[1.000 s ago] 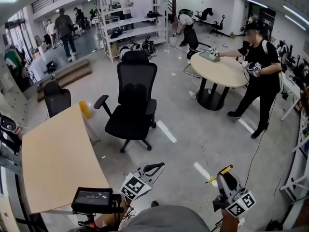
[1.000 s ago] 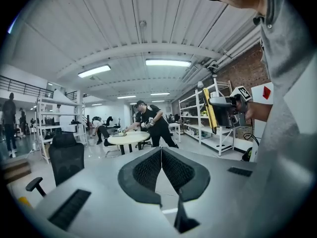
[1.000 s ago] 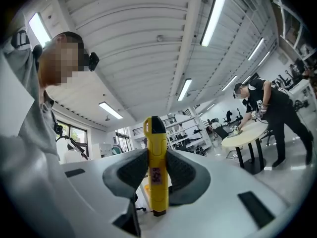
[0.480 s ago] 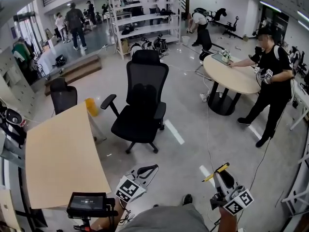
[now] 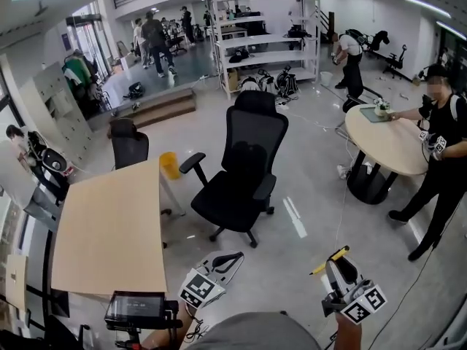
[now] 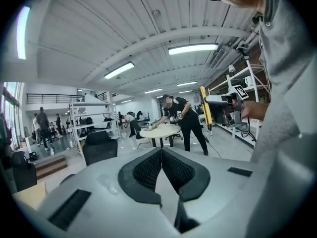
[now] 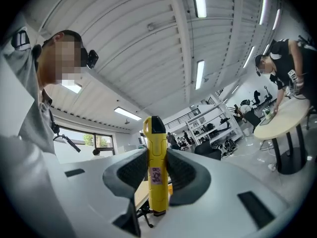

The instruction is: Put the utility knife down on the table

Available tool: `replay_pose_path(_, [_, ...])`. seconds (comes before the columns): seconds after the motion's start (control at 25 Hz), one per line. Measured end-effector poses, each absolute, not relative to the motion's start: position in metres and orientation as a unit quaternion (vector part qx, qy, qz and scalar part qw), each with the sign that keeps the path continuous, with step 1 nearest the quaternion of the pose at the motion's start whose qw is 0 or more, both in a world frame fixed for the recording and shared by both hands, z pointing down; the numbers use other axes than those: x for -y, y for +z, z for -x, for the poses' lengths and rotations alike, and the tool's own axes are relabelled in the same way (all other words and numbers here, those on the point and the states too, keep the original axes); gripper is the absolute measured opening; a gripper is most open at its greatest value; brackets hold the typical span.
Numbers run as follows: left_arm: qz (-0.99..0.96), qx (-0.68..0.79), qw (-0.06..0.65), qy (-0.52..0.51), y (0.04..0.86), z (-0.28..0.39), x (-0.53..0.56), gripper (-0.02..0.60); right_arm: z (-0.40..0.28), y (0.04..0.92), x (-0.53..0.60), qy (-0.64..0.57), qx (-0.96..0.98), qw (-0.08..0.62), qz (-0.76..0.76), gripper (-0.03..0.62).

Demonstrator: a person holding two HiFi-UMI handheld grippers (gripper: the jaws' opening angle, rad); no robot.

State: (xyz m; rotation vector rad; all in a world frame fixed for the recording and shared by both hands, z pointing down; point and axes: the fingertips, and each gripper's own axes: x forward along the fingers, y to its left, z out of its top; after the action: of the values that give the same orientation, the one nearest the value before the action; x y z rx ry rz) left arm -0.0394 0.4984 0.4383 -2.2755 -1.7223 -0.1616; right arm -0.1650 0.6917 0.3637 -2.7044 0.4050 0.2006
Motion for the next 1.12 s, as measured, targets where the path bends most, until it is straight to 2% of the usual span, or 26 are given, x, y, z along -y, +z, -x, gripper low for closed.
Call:
replay_pose_path(0.52, [0.827,0.538,0.149,-0.064,0.431,0.054,-0.551,0.006,0.15,0.373,-0.775,0.055,-0.202,0.206,0.956,0.117])
replay_pose_path(1.12, [0.857,0.48,0.149,-0.112,0.449,0.037,-0.509,0.006,0.094,0.401,-0.744,0.02,-0.264,0.239,0.934,0.117])
